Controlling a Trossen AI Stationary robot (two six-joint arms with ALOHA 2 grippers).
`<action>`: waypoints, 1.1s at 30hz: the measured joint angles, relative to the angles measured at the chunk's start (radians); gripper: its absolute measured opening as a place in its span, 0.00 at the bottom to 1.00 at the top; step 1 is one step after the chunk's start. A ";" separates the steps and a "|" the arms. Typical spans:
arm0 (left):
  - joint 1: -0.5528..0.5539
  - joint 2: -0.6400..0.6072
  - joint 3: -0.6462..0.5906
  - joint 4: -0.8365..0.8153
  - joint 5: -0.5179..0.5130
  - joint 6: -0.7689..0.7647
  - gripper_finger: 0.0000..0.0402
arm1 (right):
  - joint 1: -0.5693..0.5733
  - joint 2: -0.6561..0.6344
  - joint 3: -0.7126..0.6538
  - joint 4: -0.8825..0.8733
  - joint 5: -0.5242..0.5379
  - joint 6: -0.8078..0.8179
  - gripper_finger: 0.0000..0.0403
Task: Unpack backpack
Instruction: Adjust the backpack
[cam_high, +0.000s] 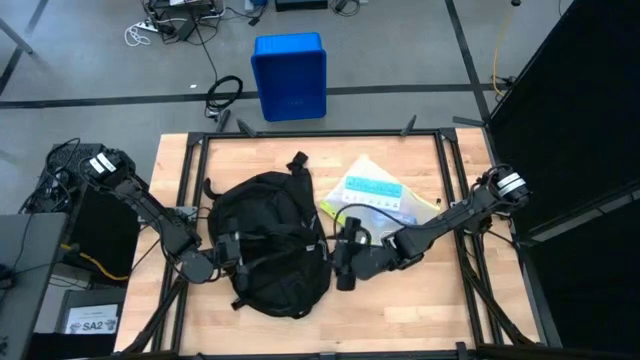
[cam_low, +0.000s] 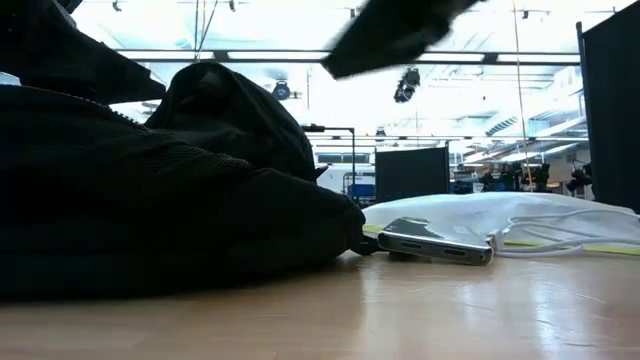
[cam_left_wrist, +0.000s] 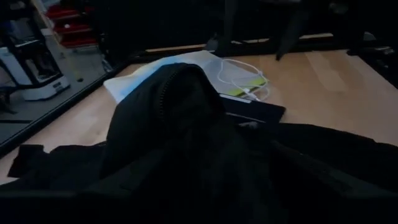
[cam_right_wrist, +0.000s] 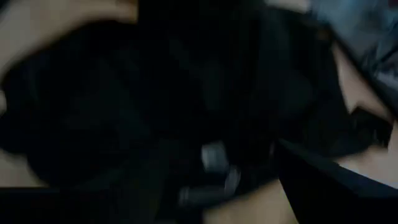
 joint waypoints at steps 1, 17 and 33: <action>0.000 0.000 0.000 0.008 -0.013 0.004 0.58 | -0.012 0.000 0.000 0.056 0.000 -0.032 0.61; 0.223 -0.083 0.000 0.261 0.253 0.291 0.50 | -0.161 0.002 -0.003 0.299 -0.206 -0.159 0.07; 0.382 -0.098 0.000 -0.020 0.535 0.160 0.02 | -0.256 0.003 -0.329 0.645 -0.216 -0.077 0.00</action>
